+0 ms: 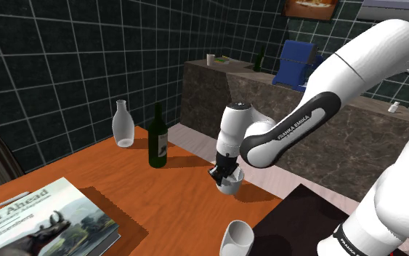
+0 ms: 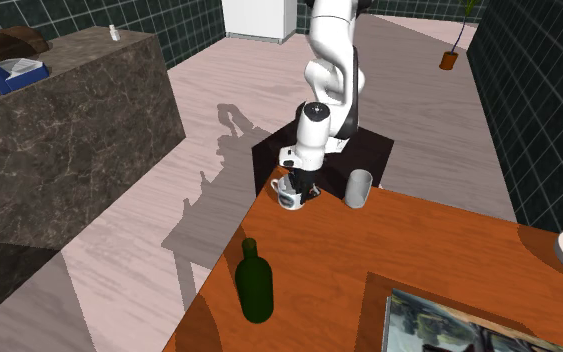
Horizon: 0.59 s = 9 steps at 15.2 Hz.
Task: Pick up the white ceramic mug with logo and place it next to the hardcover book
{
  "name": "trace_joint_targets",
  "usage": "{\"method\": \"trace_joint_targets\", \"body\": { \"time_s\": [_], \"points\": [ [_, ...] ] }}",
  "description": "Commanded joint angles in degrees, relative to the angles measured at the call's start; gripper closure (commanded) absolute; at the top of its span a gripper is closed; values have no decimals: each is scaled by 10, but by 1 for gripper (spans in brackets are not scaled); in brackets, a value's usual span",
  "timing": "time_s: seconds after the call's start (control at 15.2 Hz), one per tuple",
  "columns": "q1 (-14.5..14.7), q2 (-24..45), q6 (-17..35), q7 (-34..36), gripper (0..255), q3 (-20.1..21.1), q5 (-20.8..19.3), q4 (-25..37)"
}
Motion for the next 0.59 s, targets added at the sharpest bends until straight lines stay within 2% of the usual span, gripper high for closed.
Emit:
{"method": "trace_joint_targets", "body": {
  "time_s": [0.0, 0.53],
  "points": [
    [-1, -16, -16, -12, 255, 2, 15, 2],
    [2, -75, -81, -49, 255, 4, 62, 14]
  ]
}}
